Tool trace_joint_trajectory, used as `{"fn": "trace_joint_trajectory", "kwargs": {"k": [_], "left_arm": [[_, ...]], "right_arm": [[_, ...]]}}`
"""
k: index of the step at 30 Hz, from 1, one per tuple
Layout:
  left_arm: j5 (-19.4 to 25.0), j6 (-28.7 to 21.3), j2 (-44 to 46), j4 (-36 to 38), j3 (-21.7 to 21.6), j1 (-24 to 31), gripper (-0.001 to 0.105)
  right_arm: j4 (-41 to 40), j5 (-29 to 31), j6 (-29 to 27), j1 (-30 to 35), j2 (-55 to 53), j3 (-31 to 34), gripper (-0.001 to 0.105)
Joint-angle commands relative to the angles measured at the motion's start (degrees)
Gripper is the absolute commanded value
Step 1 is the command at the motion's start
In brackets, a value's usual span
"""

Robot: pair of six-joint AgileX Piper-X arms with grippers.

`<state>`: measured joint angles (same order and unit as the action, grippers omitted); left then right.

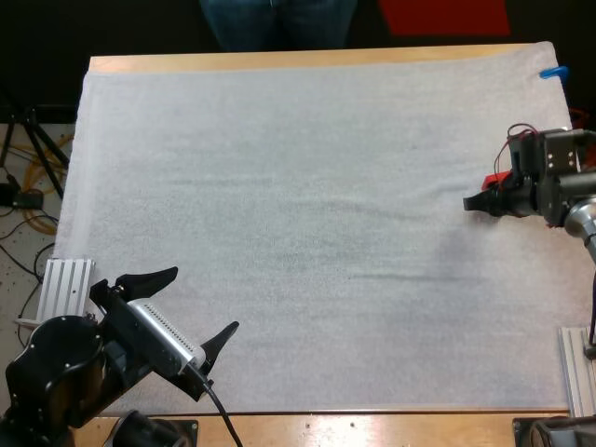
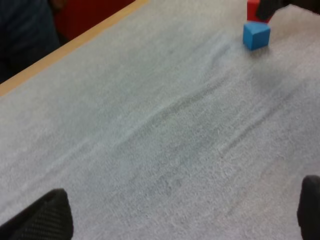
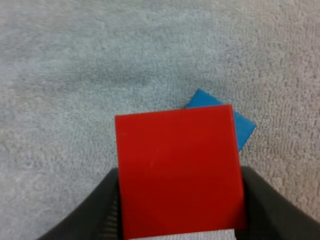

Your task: Stack red cube on blue cube

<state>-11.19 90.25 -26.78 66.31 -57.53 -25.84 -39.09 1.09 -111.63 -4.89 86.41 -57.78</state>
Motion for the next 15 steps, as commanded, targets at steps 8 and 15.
{"fn": "trace_joint_trajectory", "kwargs": {"k": [8, 15], "left_arm": [[-0.23, 1.19, -0.16, -0.64, -0.44, -0.16, 0.087], [-0.23, 1.19, -0.16, -0.64, -0.44, -0.16, 0.087]], "right_arm": [[7.17, 3.31, 2.38, 0.68, -0.67, 2.49, 0.02], [7.53, 1.1, 7.73, 2.75, 0.96, 2.49, 0.02]]}}
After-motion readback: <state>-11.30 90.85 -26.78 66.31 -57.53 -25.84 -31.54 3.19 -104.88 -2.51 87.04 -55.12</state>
